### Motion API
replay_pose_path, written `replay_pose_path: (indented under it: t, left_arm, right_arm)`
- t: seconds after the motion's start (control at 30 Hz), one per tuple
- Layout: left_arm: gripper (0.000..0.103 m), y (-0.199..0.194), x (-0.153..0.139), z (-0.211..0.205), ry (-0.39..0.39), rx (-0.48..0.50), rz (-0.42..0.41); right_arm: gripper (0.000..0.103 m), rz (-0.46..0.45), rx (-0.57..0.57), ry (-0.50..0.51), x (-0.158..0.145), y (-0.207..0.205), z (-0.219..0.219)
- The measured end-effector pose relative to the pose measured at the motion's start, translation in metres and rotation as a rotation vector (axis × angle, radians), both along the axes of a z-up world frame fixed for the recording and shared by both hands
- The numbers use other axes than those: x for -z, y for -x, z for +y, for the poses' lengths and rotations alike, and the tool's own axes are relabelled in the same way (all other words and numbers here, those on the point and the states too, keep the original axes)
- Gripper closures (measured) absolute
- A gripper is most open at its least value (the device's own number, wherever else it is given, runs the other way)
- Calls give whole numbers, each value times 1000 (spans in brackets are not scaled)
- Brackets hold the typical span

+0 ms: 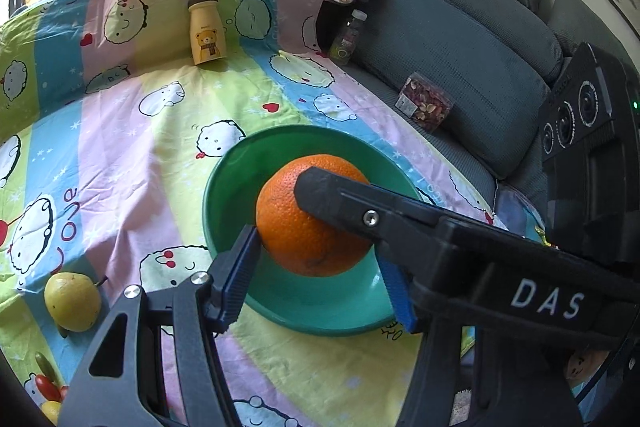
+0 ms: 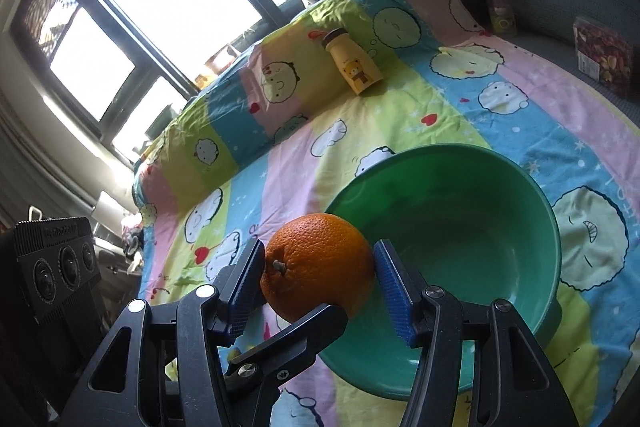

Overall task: Organize fruits
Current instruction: 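Lift the orange with the right gripper and carry it over the green basin, then lower the orange into the basin and open the right gripper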

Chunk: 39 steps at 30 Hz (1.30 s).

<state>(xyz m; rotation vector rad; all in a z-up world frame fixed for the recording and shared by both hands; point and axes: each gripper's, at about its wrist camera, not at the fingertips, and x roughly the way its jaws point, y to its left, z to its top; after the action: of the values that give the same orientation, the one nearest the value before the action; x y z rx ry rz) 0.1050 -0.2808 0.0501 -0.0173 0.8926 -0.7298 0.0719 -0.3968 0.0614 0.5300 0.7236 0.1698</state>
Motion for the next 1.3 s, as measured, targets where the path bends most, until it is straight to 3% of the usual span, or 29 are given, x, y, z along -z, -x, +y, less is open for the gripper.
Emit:
replay_pose_path:
  t: [0.43, 1.3]
  left_arm:
    - [44, -18, 37, -22, 3, 33, 113]
    - [45, -26, 50, -25, -36, 12, 128]
  right_arm:
    - [44, 128, 66, -26, 37, -14, -28]
    - [44, 182, 75, -29, 52, -26, -29]
